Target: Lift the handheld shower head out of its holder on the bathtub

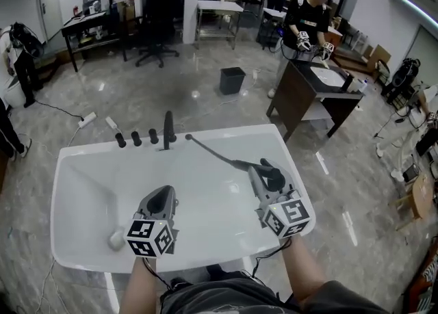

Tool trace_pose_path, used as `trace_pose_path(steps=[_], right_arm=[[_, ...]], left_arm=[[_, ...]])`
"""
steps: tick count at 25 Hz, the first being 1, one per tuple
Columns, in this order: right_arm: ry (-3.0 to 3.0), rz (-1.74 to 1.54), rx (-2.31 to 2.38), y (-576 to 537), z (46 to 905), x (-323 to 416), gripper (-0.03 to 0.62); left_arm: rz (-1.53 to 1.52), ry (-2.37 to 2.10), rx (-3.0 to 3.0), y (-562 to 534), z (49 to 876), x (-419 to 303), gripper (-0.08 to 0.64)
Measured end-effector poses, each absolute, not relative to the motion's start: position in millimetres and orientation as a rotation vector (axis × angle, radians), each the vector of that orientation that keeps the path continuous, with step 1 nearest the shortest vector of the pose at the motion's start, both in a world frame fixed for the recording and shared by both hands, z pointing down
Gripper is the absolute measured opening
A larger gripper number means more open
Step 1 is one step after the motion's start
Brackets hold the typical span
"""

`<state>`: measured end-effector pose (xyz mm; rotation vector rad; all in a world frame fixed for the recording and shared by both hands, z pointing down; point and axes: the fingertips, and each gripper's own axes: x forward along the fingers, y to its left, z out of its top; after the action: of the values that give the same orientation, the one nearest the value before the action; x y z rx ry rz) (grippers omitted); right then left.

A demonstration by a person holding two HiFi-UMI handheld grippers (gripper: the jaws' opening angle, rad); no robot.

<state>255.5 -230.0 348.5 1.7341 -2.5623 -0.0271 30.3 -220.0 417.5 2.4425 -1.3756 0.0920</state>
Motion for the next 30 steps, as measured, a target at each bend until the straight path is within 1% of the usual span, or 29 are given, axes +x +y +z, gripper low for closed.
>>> trace_pose_path(steps=[11, 24, 30], right_arm=[[-2.499, -0.004, 1.864, -175, 338, 249, 0.141], [-2.454, 0.007, 1.975, -107, 338, 211, 0.141], [-2.443, -0.008, 1.974, -86, 338, 208, 0.141]], left_arm=[[0.07, -1.314, 2.497, -185, 404, -11, 0.026], [0.089, -1.209, 2.571, -137, 408, -47, 0.026], [0.08, -1.174, 2.579, -122, 406, -41, 0.026]])
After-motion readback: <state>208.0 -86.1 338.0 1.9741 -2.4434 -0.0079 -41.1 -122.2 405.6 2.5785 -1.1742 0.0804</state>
